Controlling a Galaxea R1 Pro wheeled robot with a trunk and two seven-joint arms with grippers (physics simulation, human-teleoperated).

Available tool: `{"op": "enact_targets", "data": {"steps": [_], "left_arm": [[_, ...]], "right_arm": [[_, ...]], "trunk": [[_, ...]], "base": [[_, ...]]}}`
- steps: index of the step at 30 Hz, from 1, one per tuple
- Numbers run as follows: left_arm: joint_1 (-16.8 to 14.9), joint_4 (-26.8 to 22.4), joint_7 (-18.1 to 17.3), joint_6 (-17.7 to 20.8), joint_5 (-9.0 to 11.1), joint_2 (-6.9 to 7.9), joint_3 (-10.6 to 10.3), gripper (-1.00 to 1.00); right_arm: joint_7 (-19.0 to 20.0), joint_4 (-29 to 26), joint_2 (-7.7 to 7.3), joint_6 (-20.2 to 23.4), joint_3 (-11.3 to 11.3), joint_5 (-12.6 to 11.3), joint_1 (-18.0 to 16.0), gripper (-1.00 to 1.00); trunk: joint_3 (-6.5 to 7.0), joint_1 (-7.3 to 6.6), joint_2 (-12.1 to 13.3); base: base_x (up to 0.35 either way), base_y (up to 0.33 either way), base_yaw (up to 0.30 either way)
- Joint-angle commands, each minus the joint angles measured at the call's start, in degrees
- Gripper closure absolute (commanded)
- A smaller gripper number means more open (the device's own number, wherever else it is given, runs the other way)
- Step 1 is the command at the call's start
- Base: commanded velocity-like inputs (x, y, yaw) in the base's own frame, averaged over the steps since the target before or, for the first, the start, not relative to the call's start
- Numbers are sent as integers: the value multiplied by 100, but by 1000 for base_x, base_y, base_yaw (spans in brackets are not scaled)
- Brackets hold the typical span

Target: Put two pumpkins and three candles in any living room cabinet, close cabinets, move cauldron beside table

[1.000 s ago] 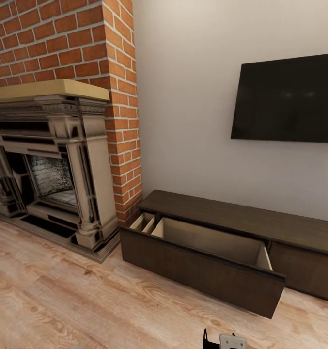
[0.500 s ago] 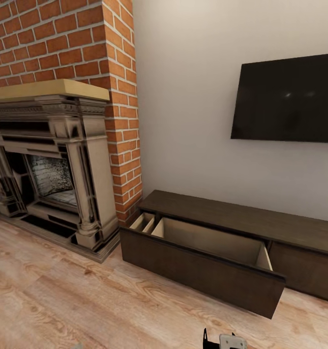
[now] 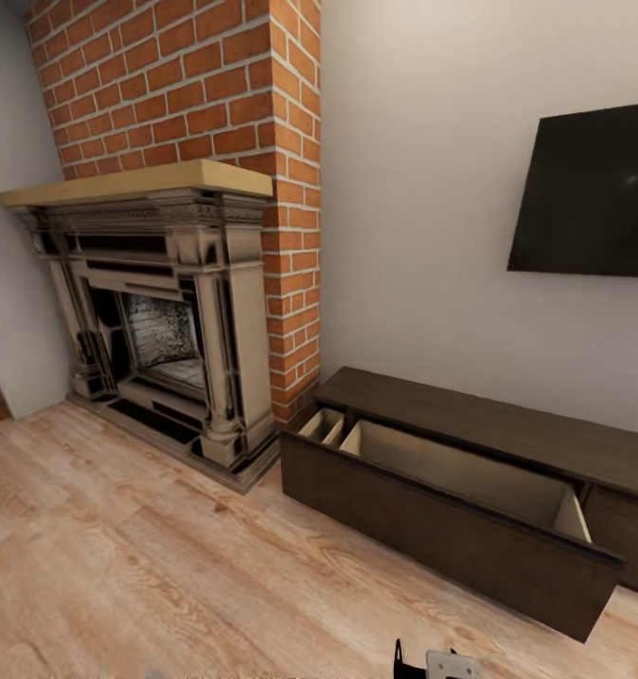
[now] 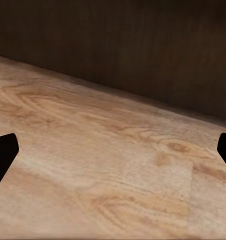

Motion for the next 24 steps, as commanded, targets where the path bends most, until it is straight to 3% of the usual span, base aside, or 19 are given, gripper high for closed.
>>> {"op": "enact_targets", "data": {"steps": [1, 24], "left_arm": [[-3, 1, 27, -13, 37, 2, -49, -100], [-3, 5, 27, -13, 39, -31, -49, -100]], "right_arm": [[-47, 0, 1, -7, 50, -18, -4, -100], [-45, 1, 10, -7, 58, 15, -4, -100]], "trunk": [[-8, -2, -3], [-137, -2, -3]], "base": [[-21, 27, 273], [-2, 2, 212]]}}
